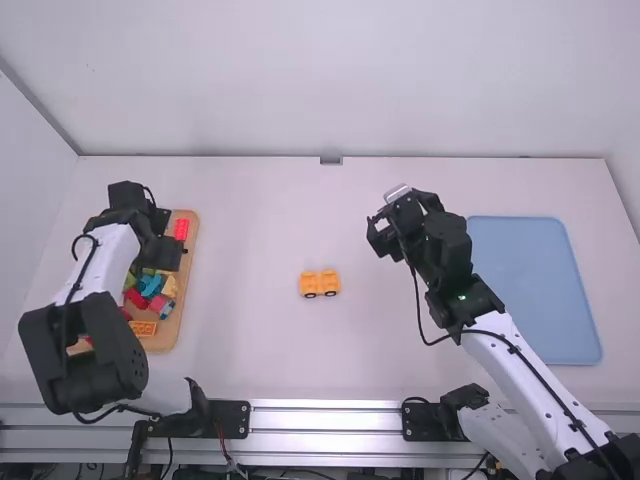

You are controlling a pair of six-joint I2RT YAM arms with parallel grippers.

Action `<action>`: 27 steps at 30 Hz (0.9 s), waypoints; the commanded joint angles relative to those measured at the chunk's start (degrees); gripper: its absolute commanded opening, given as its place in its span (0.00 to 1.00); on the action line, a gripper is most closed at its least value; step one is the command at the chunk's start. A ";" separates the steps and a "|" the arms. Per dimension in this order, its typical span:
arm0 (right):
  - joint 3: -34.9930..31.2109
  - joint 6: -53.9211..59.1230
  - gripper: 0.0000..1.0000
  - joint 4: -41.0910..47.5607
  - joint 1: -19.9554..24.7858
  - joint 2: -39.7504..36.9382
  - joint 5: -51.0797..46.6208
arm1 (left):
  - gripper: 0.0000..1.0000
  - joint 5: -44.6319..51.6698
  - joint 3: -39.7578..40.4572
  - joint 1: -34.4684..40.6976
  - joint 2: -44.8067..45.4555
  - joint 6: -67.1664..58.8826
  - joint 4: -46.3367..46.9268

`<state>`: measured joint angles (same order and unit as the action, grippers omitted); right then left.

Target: Assemble lego blocks to make yellow taxi

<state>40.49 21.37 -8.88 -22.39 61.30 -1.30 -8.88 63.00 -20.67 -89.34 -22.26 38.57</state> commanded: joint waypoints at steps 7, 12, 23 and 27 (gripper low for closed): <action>1.92 -0.07 0.99 -1.40 -0.07 0.15 -0.07 | 0.80 3.58 1.42 -3.76 0.31 -12.07 6.84; 1.95 -0.02 0.98 -4.50 -0.11 0.15 -0.07 | 0.76 5.07 0.72 -3.69 0.28 -16.55 6.29; 1.95 3.61 0.98 -9.70 -0.22 0.15 -0.04 | 0.73 8.07 -2.34 -4.63 0.13 -18.12 3.65; 1.92 3.56 0.99 -9.81 0.26 0.15 -0.07 | 0.69 8.85 -3.52 -4.87 0.13 -15.91 2.60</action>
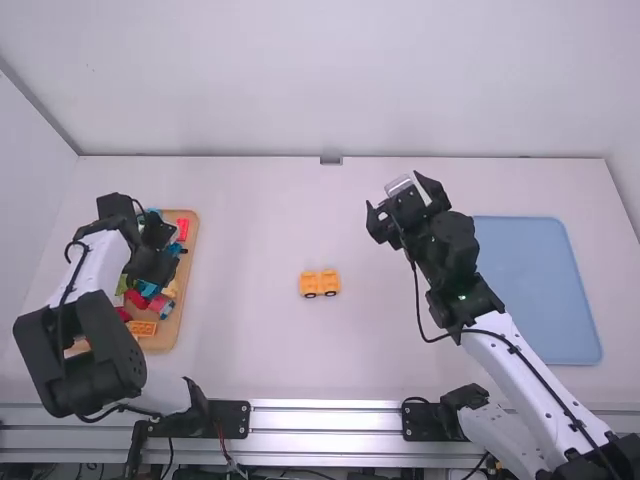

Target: Assemble lego blocks to make yellow taxi

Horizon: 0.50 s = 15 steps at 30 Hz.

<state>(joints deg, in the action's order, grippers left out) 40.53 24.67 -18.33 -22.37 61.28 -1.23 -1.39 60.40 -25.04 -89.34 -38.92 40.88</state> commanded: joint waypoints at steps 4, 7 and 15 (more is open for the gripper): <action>1.88 1.05 0.99 -0.98 0.68 0.17 -0.11 | 0.58 3.87 -1.90 -0.55 0.13 4.57 2.97; 1.90 2.21 0.99 -2.69 0.63 0.17 -0.11 | 0.61 3.30 -5.22 -0.46 0.13 3.65 0.66; 1.90 2.27 0.98 -5.86 -1.18 0.17 -0.13 | 0.48 1.99 -13.35 -2.75 0.13 1.77 -7.13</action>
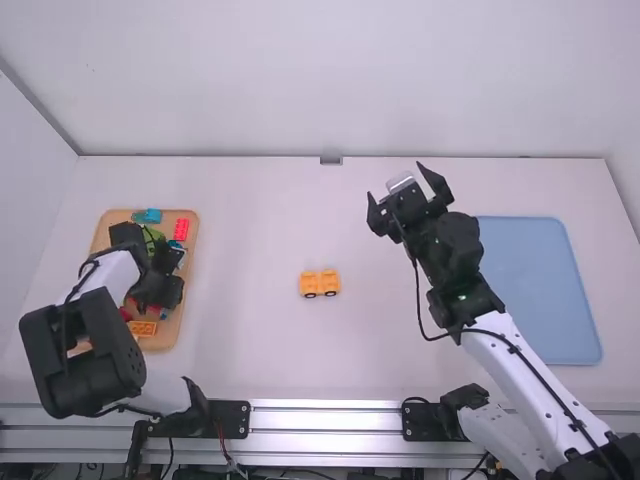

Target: Assemble lego blocks to make yellow taxi

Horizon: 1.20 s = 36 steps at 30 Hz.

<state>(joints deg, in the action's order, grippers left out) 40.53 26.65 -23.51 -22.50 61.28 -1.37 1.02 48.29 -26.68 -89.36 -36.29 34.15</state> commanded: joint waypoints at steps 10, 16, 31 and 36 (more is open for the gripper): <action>1.90 0.63 0.99 -1.36 -2.56 0.17 0.00 | 0.54 1.55 -1.57 -4.52 0.15 -5.07 -3.13; 1.88 0.59 0.98 -1.16 -2.49 0.17 0.02 | 0.64 1.49 -1.33 -4.46 0.15 -5.57 -4.72; 1.90 0.61 0.98 -1.14 -2.62 0.20 0.02 | 0.59 5.60 -1.99 -4.48 -1.29 -8.55 -8.41; 1.88 0.63 0.99 -1.14 -2.62 0.17 0.00 | 0.54 4.63 -1.97 -4.50 -5.38 -8.11 -9.18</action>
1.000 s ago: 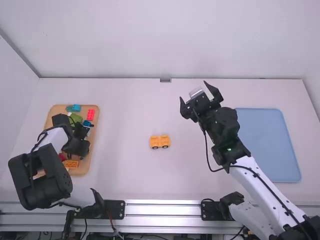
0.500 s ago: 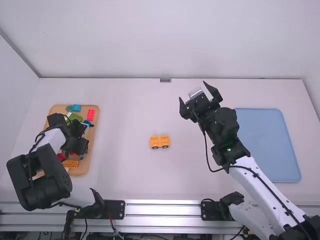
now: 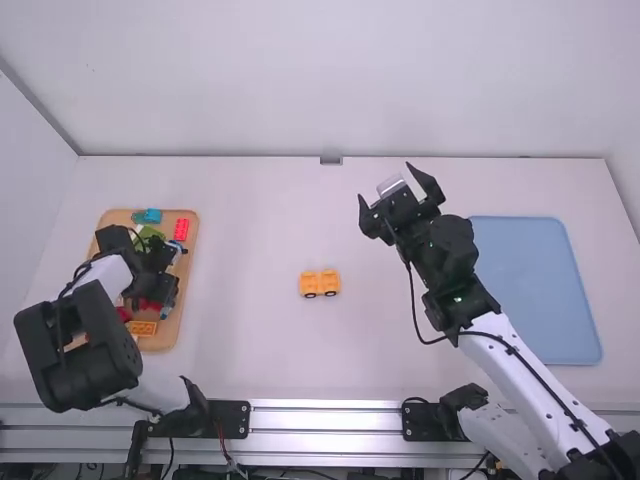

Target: Assemble lego blocks to make yellow taxi

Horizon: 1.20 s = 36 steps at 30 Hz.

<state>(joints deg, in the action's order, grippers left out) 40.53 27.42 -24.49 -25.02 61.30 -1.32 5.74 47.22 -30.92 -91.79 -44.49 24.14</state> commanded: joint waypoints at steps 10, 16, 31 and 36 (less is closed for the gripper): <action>1.90 -0.17 0.98 -0.85 -0.11 0.15 0.17 | 0.40 -1.22 2.34 0.00 -4.33 1.68 2.78; 1.90 -0.15 0.98 -0.79 -0.11 0.15 0.17 | 0.47 -1.11 7.39 1.16 -4.11 4.98 8.52; 1.90 -0.28 0.98 -0.57 -0.11 0.17 0.00 | 0.56 2.80 3.76 0.92 -4.13 2.40 6.05; 1.90 -0.57 0.99 -0.59 -0.11 0.15 0.00 | 0.50 0.96 2.67 1.25 -4.13 2.40 4.81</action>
<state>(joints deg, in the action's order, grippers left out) 40.53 27.38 -24.93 -25.02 61.30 -1.15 7.05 50.37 -29.85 -95.46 -41.63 28.80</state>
